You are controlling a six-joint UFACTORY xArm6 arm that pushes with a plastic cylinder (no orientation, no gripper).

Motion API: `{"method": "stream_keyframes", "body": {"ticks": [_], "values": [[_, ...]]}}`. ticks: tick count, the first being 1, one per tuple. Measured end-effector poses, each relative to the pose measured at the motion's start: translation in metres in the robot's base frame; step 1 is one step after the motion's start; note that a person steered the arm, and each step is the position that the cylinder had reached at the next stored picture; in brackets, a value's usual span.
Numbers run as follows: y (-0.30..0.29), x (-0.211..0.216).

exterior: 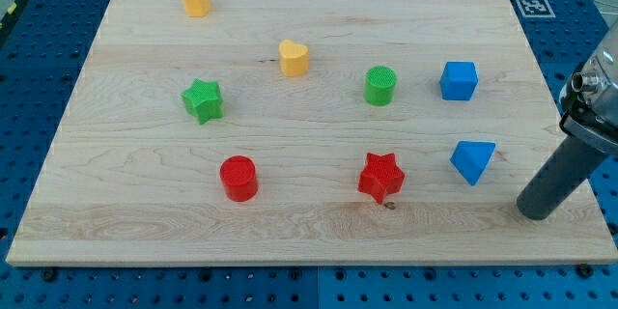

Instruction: Push the triangle parallel to the right of the hexagon

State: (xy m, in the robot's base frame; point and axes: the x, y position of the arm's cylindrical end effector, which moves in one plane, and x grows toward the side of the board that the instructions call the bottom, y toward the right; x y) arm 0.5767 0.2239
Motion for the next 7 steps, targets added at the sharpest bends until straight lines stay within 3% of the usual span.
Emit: {"method": "stream_keyframes", "body": {"ticks": [3,4,7], "values": [[-0.048,-0.033],[-0.054,-0.067],[-0.072,-0.088]]}}
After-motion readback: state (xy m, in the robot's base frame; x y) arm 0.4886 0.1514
